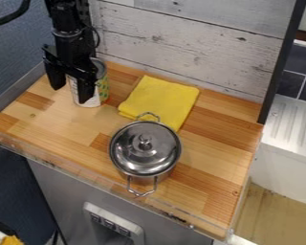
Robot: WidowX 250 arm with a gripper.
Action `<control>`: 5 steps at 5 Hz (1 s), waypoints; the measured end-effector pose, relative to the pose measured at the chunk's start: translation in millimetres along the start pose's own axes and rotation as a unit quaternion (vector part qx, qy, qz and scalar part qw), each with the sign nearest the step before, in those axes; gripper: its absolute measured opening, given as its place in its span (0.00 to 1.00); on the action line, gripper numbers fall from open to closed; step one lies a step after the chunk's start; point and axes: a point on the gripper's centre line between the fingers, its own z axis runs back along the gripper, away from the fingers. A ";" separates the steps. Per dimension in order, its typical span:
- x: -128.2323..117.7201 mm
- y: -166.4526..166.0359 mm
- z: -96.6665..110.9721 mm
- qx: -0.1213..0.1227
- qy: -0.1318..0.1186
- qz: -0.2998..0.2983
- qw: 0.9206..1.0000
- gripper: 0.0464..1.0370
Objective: Move the can to the top left of the table to the left of the yellow cloth
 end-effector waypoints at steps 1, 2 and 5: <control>-5.6 0.0 21.6 -0.012 -0.006 0.004 1.000 0.96; -19.2 6.1 46.3 -0.020 -0.004 0.014 1.000 0.96; -25.0 10.1 58.5 -0.002 -0.005 0.021 1.000 0.96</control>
